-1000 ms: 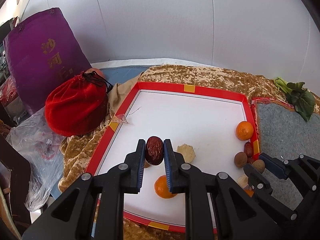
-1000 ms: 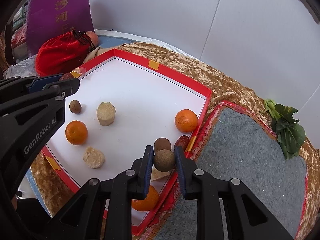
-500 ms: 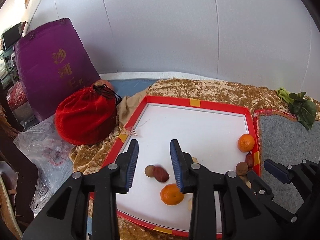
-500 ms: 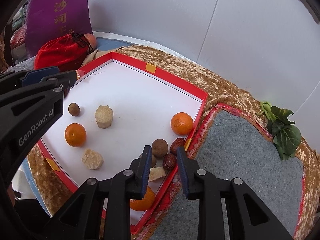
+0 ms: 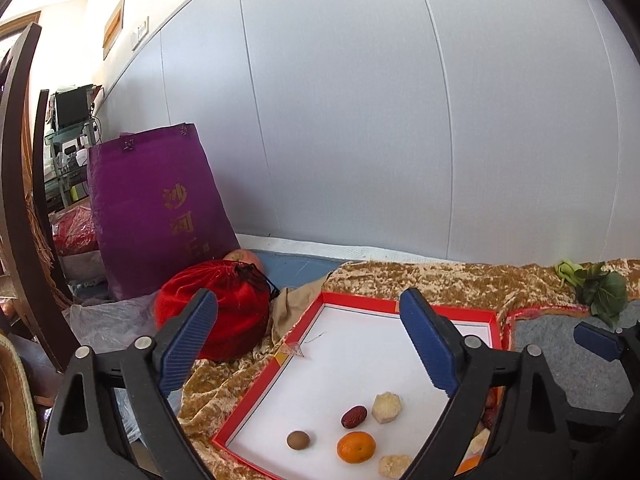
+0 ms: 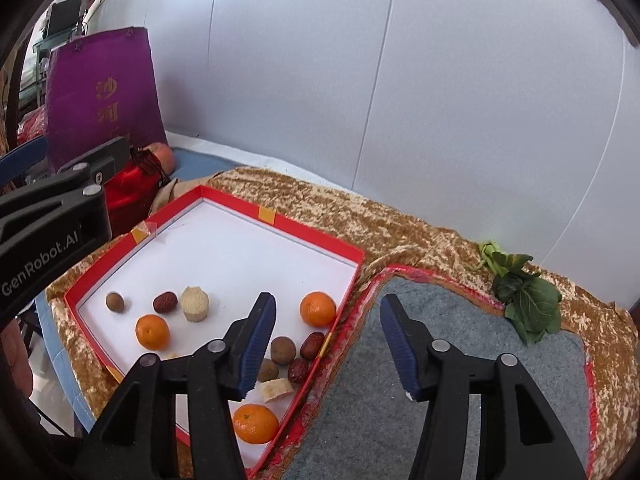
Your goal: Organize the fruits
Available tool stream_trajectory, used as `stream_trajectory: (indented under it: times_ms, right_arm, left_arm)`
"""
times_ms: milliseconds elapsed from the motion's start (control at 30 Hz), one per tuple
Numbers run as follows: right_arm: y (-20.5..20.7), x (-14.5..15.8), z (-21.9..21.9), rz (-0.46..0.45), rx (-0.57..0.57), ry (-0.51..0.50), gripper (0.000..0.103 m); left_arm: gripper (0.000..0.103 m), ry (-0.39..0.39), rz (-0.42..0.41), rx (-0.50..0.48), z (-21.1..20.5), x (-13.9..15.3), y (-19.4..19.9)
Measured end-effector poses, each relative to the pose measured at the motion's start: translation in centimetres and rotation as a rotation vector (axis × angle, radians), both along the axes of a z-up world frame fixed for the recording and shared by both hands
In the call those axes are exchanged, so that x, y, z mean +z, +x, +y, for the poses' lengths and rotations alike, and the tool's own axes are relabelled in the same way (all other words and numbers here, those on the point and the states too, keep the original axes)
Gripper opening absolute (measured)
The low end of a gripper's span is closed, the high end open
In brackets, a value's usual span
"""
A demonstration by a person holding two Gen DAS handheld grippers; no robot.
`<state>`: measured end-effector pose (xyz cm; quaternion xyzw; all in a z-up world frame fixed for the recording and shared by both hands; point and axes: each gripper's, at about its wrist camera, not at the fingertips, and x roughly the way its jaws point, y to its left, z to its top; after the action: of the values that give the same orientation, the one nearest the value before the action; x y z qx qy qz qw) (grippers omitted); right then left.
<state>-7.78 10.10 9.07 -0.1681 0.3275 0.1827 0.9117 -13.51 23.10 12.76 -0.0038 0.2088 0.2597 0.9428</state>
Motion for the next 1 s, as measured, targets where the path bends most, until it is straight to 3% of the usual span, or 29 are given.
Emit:
stream_trajectory:
  times_ms: [33,800,1000]
  right_arm:
    - [0.0,0.5,-0.3,-0.01,-0.002,0.011,0.062]
    - [-4.1,6.4,-3.8,-0.13,0.007,0.176,0.081]
    - [-6.2,7.0,-3.1,-0.203,0.025,0.128,0.088]
  left_arm:
    - [0.103,-0.01,-0.008,-0.001,0.1,0.2,-0.1]
    - [0.103,0.013,-0.019,0.039,-1.3,1.1,-4.0]
    - [0.103,0.005,-0.018,0.055,-1.6,0.9,-5.1]
